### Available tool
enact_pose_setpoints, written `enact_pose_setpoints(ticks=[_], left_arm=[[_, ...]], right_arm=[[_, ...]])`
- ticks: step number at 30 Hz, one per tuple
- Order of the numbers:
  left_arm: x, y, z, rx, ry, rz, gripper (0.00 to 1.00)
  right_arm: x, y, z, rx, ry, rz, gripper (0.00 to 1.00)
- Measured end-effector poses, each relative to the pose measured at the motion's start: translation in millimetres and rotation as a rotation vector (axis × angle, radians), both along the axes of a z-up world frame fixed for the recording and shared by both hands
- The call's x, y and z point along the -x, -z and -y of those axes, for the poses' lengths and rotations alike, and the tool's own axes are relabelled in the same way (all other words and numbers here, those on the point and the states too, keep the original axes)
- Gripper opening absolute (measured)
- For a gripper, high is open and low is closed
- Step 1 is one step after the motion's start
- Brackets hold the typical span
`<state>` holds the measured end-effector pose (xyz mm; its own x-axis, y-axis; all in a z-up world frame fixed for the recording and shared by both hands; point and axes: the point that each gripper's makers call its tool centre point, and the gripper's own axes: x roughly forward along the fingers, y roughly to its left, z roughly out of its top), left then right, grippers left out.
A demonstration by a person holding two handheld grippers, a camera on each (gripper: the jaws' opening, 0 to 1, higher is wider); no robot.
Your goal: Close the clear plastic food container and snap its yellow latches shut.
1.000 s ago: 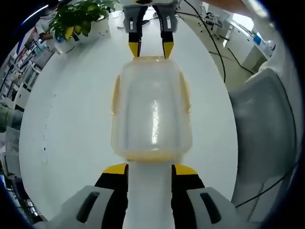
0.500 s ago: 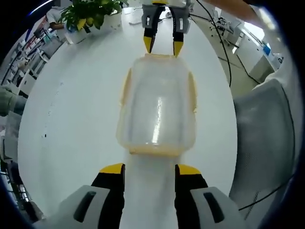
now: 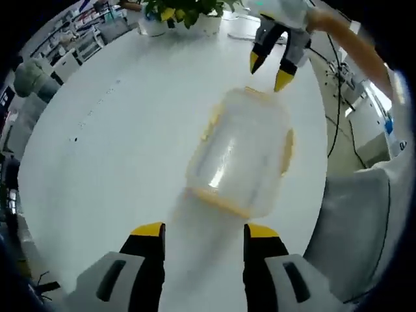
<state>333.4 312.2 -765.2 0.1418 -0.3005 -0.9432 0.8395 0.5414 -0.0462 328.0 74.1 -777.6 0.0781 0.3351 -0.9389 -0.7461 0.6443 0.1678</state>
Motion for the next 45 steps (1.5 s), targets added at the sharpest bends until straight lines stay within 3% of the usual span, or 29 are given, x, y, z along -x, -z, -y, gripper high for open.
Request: enact_pose_setpoints(ticks=[2,3,5,6,8,10,14,19,22,27,30,45], left_arm=[[4.3,-0.7,1.3,0.035,-0.143,-0.078,0.41],[10.2,-1.3,1.8,0.054,-0.25,-0.156,0.42],[16.2,-5.1,11.7,0.139,-0.347,-0.244,0.43],[16.2,-8.5,18.3,0.199,-0.453,-0.298,0.42],[13.1,-11.6,25.2,0.275,-0.562,-0.347,0.41],[11.3,-8.6,24.1,0.282,-0.626,-0.365,0.4],[17.0,0.3,27.1,0.257,-0.62,-0.356,0.33],[21.9,10.7,29.3,0.22,-0.649,-0.391,0.28],[23.0,12.2,30.9,0.212,-0.648,-0.389,0.27],[25.3,14.6,37.3,0.219,-0.684,-0.434,0.25],[23.6,15.6,38.9,0.203,-0.669,-0.43,0.26],[19.8,20.1,36.9,0.145,-0.701,-0.436,0.26]], right_arm=[[-1.0,-7.2,-8.8,-0.069,0.059,-0.013,0.32],[-0.2,-9.7,-11.6,-0.09,0.081,-0.022,0.32],[0.9,-14.5,-17.2,-0.134,0.135,-0.039,0.29],[1.0,-16.6,-21.4,-0.166,0.167,-0.049,0.28],[3.9,-18.6,-26.7,-0.206,0.192,-0.075,0.26],[6.0,-20.9,-34.4,-0.263,0.24,-0.11,0.26],[0.2,-20.1,-40.6,-0.329,0.322,-0.157,0.23],[-2.0,-6.0,-35.0,-0.283,0.366,-0.151,0.21],[2.9,-1.0,-38.6,-0.28,0.367,-0.184,0.21],[2.8,4.4,-42.2,-0.278,0.368,-0.209,0.2],[3.5,1.6,-45.6,-0.294,0.372,-0.234,0.14],[5.2,5.8,-48.1,-0.297,0.44,-0.296,0.19]])
